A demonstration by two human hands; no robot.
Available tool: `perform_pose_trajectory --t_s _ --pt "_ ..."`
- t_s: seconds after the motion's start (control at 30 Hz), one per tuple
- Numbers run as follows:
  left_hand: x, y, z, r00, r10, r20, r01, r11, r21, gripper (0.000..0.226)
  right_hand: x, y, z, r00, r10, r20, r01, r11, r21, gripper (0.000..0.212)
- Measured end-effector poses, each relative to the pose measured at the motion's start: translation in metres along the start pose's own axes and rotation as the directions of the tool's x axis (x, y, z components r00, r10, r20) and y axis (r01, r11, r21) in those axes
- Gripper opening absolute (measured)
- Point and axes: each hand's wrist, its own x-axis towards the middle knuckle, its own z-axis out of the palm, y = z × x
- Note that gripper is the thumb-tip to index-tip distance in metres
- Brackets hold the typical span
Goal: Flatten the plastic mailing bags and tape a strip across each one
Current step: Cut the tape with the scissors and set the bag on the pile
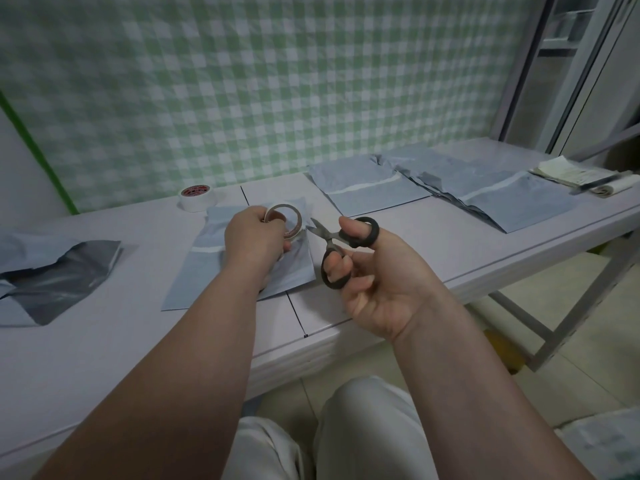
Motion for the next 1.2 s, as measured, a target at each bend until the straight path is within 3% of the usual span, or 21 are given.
perform_pose_trajectory --t_s 1.2 --pt "-0.001 -0.001 0.001 0.998 0.044 0.035 -0.044 0.999 0.012 0.015 0.015 0.010 0.008 0.997 -0.050 -0.051 0.050 0.999 0.014 0.019"
